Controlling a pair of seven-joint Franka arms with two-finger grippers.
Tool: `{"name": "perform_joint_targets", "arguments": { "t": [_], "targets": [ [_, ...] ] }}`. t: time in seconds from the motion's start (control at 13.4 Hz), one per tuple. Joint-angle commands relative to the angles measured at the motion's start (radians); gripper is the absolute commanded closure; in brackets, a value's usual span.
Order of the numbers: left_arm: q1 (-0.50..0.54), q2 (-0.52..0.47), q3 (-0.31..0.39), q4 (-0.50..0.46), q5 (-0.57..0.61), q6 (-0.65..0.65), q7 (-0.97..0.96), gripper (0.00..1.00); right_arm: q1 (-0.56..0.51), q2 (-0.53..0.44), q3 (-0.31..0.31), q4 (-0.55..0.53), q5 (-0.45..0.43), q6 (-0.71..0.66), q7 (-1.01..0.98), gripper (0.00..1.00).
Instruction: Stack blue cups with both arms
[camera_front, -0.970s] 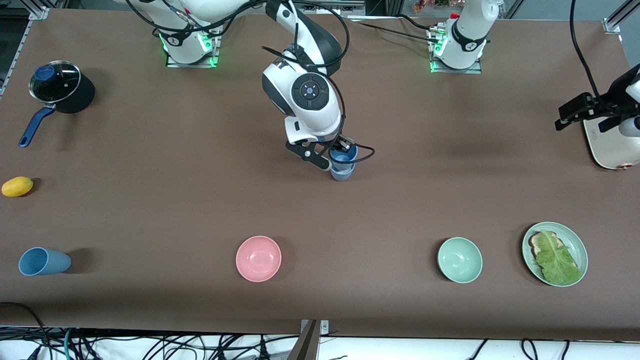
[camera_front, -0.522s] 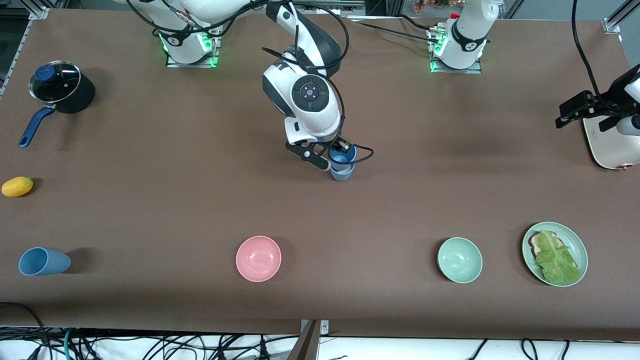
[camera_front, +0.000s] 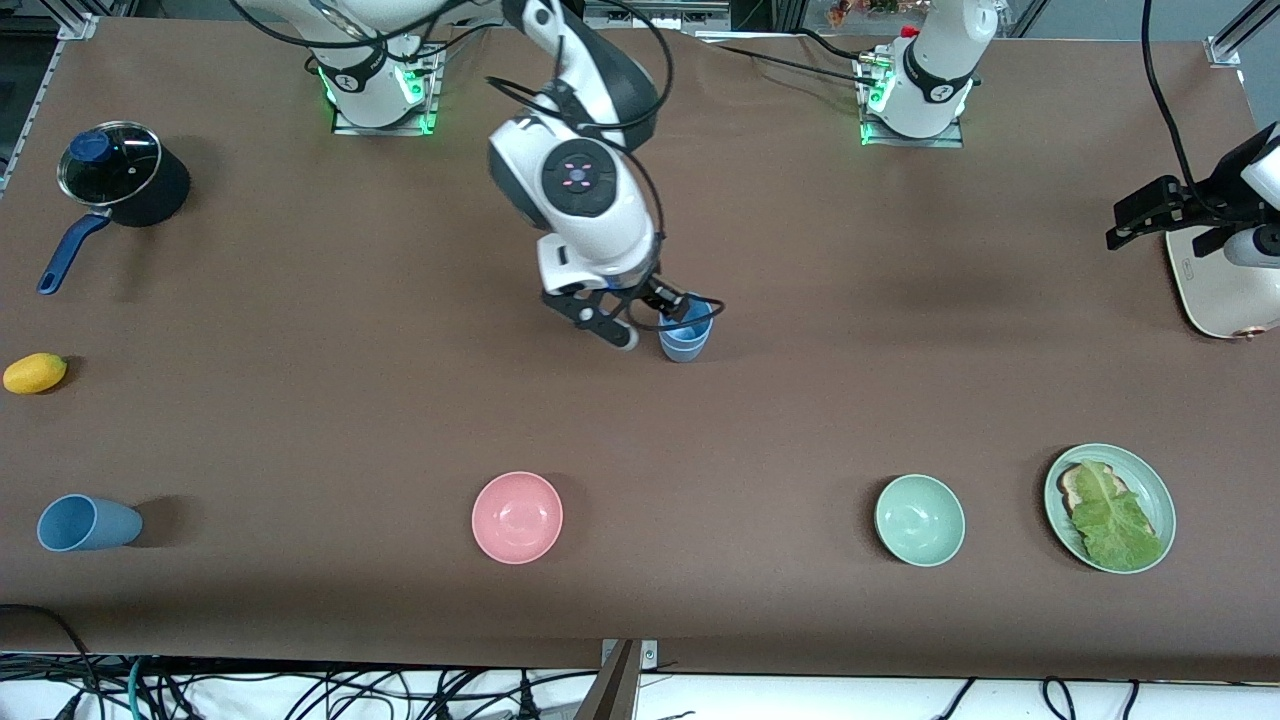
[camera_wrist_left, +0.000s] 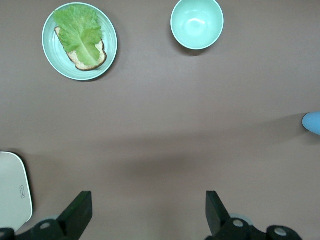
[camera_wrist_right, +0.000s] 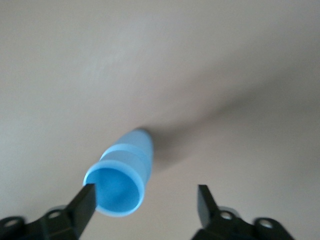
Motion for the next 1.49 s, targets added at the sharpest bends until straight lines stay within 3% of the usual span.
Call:
{"name": "perform_joint_targets", "arguments": {
  "t": [0.0, 0.3, 0.67, 0.97, 1.42],
  "targets": [
    [0.008, -0.029, -0.008, -0.009, 0.026, -0.021, 0.009, 0.00, -0.123, -0.155, 0.015, -0.129, 0.023, -0.108, -0.230, 0.01],
    [0.006, -0.031, -0.015, -0.009, 0.026, -0.021, 0.007, 0.00, -0.310, -0.365, 0.013, -0.273, 0.021, -0.219, -0.621, 0.01],
    [0.008, -0.029, -0.007, -0.009, 0.027, -0.019, 0.007, 0.00, -0.488, -0.515, -0.001, -0.306, -0.009, -0.386, -0.888, 0.00],
    [0.032, -0.025, -0.002, -0.010, 0.027, -0.010, 0.020, 0.00, -0.516, -0.571, -0.004, -0.306, -0.126, -0.434, -1.020, 0.00],
    [0.048, -0.025, -0.005, -0.010, 0.027, -0.010, 0.021, 0.00, -0.528, -0.573, -0.013, -0.292, -0.122, -0.474, -1.068, 0.00]
  ]
}}
